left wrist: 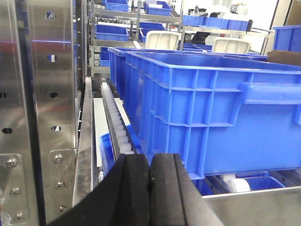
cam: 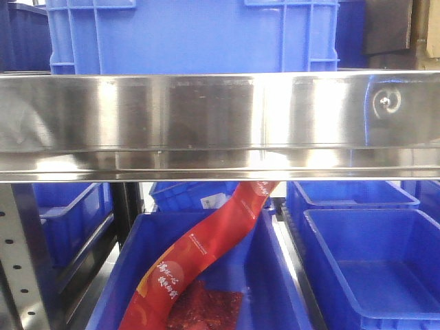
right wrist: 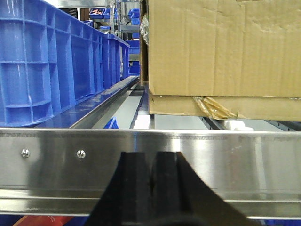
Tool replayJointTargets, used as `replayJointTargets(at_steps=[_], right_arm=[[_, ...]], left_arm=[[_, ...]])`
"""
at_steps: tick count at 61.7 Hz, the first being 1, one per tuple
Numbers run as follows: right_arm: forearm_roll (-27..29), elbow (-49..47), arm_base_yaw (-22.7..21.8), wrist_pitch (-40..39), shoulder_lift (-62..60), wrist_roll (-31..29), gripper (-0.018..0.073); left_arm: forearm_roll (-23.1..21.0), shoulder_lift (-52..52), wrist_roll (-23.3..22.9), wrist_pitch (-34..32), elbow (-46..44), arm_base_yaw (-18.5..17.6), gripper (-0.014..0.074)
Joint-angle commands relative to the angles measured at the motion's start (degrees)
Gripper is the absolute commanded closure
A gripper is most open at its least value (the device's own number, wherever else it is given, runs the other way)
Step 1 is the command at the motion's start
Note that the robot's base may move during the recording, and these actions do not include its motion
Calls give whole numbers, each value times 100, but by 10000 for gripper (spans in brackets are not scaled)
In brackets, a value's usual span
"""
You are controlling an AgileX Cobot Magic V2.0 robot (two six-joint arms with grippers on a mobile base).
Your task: Grab block from conveyor and place in blue bin
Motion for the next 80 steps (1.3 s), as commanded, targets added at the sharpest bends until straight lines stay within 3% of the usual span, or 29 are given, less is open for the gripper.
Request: replayJointTargets(at_steps=[1,11,15,23,34,39,43,80], right_arm=[[-55,-3,-21,-71,-17,1,721],[-55,-3,-21,-71,-17,1,721],[-55,-3,-21,-71,-17,1,721],[-55,-3,-21,-71,-17,1,721],[-55,-3,-21,-71,-17,1,721],[-55,-3,-21,-71,-17,1,721],[-55,-3,-21,-82,-17,1,721],[-55,-3,-21,-82,-17,1,721]], left_arm=[[3,-26,-2,-134,17,14,708],[941,-226,-2,-294,329,304,708],[1097,-543,-67,-281,633,558,708],[1192,-1380,-659,-422,1247,952,708],[1392,-2142,-1575,-562,2212,1059,708],[1338,-2142,-1576,-1111,2384,1059,708],[1338,-2142,-1576,-724,2384,1059,708],[1338,-2142,-1576,-704,2384,1059,708]])
